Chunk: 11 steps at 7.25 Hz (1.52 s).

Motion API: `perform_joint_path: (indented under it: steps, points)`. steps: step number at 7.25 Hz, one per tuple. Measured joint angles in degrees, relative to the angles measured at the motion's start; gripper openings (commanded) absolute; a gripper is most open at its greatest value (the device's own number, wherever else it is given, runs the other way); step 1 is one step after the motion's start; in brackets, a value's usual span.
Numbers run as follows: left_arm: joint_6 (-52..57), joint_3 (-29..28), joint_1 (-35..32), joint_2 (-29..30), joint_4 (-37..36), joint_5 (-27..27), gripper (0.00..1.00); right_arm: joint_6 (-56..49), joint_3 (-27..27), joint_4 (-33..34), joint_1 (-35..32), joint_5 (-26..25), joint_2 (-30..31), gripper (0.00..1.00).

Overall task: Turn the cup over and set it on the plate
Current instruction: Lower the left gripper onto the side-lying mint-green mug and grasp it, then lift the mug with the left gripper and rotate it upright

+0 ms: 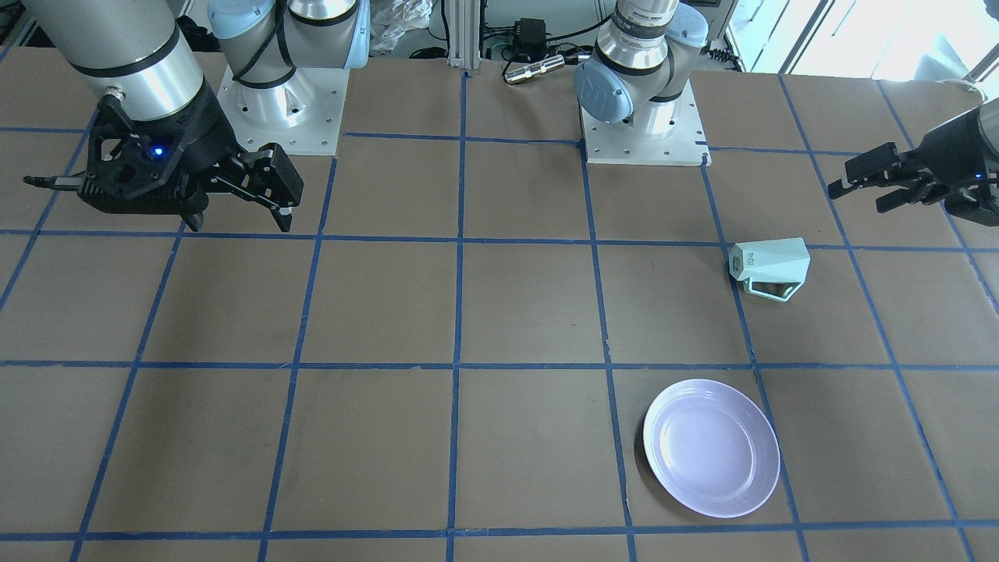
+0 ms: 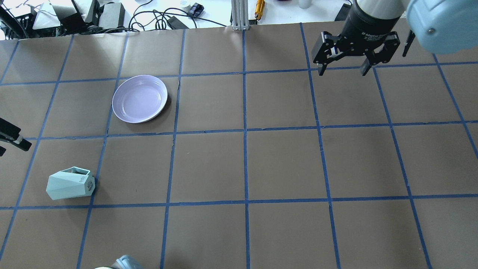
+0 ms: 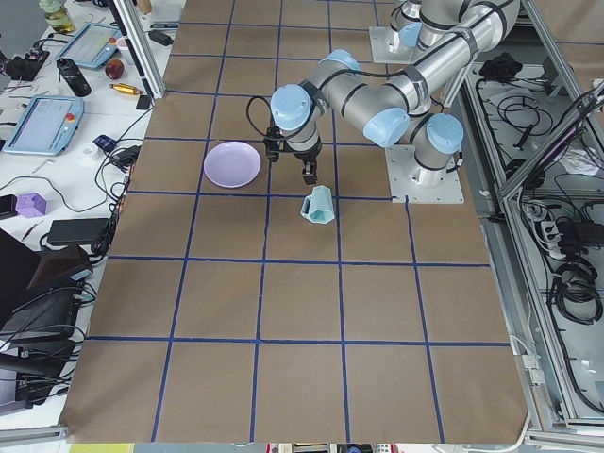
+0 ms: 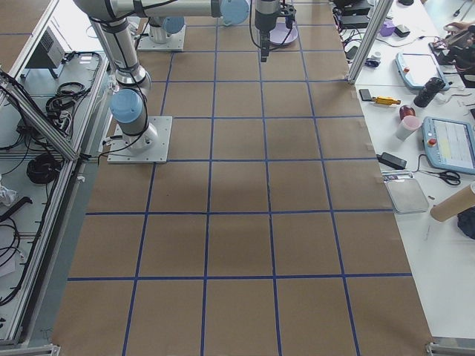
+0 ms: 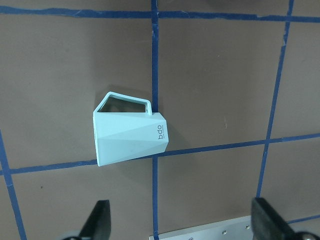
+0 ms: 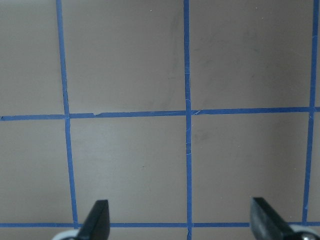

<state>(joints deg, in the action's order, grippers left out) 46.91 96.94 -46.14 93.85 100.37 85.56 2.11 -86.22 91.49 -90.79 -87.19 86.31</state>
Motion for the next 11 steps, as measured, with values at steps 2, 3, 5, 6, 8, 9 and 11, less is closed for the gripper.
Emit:
perform_joint_path:
  steps: [2,3,5,6,8,9,11]
  points:
    - [4.9,0.9,4.5,3.6,0.0,-2.8,1.0,0.0,0.0,0.0,0.0,0.0,0.0,1.0]
    - [6.7,1.2,5.8,5.7,0.0,-4.2,1.0,0.0,0.0,0.0,0.0,0.0,0.0,1.0]
    - [11.1,1.4,7.4,10.5,-0.3,-5.6,1.0,0.0,0.0,0.0,0.0,0.0,0.0,1.0]
    - [12.9,1.5,8.2,12.9,-0.3,-6.3,1.0,0.0,0.0,0.0,0.0,0.0,0.0,1.0]
    - [16.3,1.5,10.1,17.3,0.0,-6.9,1.0,0.0,0.0,0.0,0.0,0.0,0.0,1.0]
    - [17.9,1.5,11.1,19.5,0.4,-7.6,0.98,0.0,0.0,0.0,0.0,0.0,0.0,1.0]
    - [20.9,1.5,12.3,23.2,4.1,-10.4,0.96,0.0,0.0,0.0,0.0,0.0,0.0,1.0]
